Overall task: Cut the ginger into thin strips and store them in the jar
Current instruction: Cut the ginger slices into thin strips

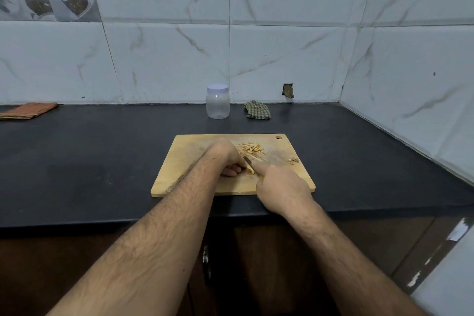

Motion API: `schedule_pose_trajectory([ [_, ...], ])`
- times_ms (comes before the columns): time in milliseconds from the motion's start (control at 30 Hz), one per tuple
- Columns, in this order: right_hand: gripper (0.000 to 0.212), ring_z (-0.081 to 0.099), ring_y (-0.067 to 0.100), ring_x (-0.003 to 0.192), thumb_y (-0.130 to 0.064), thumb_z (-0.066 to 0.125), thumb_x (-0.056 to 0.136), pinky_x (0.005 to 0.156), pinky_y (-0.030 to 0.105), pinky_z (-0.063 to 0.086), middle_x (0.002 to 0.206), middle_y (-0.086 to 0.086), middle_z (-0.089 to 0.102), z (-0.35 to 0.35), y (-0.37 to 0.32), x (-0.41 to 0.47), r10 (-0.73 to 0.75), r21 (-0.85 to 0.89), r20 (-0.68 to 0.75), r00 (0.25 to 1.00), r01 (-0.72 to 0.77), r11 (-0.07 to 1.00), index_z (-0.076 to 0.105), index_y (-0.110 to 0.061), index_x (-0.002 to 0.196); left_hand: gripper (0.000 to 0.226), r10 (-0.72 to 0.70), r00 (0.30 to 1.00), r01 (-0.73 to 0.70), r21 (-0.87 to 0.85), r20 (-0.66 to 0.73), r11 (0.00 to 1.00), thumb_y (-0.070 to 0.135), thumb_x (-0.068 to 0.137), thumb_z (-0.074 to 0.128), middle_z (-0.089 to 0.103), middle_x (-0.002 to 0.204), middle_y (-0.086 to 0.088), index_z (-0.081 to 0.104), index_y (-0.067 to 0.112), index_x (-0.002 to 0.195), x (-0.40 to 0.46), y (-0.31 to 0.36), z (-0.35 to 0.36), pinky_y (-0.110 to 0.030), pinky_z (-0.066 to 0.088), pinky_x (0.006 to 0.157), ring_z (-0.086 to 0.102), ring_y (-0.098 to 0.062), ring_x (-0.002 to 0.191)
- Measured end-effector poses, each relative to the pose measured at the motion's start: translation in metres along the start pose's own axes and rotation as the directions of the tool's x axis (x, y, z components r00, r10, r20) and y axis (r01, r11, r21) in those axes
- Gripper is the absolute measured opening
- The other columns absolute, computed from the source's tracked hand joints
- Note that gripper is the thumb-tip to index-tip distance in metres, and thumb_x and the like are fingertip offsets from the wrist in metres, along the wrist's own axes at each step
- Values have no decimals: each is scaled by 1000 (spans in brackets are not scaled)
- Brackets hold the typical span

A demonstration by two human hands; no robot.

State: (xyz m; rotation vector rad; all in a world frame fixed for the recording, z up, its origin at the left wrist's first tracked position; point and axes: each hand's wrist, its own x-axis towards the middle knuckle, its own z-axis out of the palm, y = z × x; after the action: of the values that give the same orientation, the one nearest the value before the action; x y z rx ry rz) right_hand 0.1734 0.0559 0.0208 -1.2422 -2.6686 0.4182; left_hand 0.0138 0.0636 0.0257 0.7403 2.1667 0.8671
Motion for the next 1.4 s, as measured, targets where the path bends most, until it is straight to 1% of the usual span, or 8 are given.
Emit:
schedule_pose_trajectory([
  [100, 67, 55, 24, 118, -8, 41, 93, 79, 34, 43, 134, -1, 58, 2, -1, 2, -3, -16, -1, 1000, 3, 1000, 34, -42, 150, 11, 4, 1000, -4, 0, 13, 1000, 9, 90, 69, 61, 71, -3, 63, 9, 81, 0, 0, 1, -22, 52, 60, 56, -10, 59],
  [233, 66, 57, 24, 109, -7, 42, 93, 73, 33, 41, 124, 2, 62, 5, -3, 1, -11, -44, 6, 1000, 11, 999, 34, -41, 150, 10, 19, 1000, -19, -3, -2, 1000, 9, 88, 71, 62, 72, -3, 63, 10, 82, 0, -1, 2, -22, 53, 60, 56, -11, 60],
  [467, 69, 56, 24, 114, -6, 41, 92, 73, 34, 41, 130, 2, 59, -1, -9, 4, -18, -102, 38, 999, 21, 995, 33, -43, 150, 12, 43, 999, -44, -19, -32, 999, 10, 86, 73, 64, 73, -4, 64, 11, 79, -1, -3, 3, -23, 51, 56, 57, -12, 62],
  [600, 77, 58, 25, 108, -3, 44, 91, 72, 34, 45, 124, 3, 60, -2, -4, -7, 6, -125, 82, 997, 4, 992, 25, -43, 153, 15, 53, 997, -56, -43, -57, 997, 8, 87, 72, 63, 70, -2, 63, 11, 76, -2, -5, 4, -21, 50, 52, 55, -10, 58],
  [800, 71, 58, 23, 105, -8, 41, 96, 72, 35, 47, 120, 2, 62, 0, 11, -35, 10, -137, 82, 997, 1, 991, 21, -44, 153, 4, 54, 996, -58, -55, -72, 997, 8, 86, 72, 67, 76, -2, 69, 10, 85, -2, -6, 4, -21, 53, 57, 58, -9, 61],
  [1000, 69, 59, 23, 104, -6, 42, 94, 71, 34, 46, 118, 2, 63, 0, 10, -28, 43, -111, 52, 998, -37, 993, 27, -42, 152, 4, 43, 996, -47, -54, -72, 997, 8, 85, 73, 69, 81, -4, 70, 10, 85, -5, -5, 4, -22, 53, 58, 58, -10, 64],
  [1133, 69, 58, 23, 111, -8, 41, 95, 73, 32, 43, 127, 1, 61, -2, 6, -19, 55, -60, 30, 998, -53, 997, 26, -42, 153, 4, 50, 994, -55, -54, -92, 997, 8, 84, 75, 68, 78, -3, 72, 9, 86, -6, -6, 5, -21, 51, 55, 58, -10, 63],
  [1400, 68, 57, 22, 115, -9, 38, 94, 75, 31, 44, 134, -2, 58, -6, 2, -13, 19, -27, 11, 1000, -18, 999, 29, -44, 152, 8, 69, 990, -77, -66, -122, 995, 10, 83, 76, 67, 71, -3, 70, 10, 77, -1, -9, 8, -25, 56, 66, 58, -13, 63],
])
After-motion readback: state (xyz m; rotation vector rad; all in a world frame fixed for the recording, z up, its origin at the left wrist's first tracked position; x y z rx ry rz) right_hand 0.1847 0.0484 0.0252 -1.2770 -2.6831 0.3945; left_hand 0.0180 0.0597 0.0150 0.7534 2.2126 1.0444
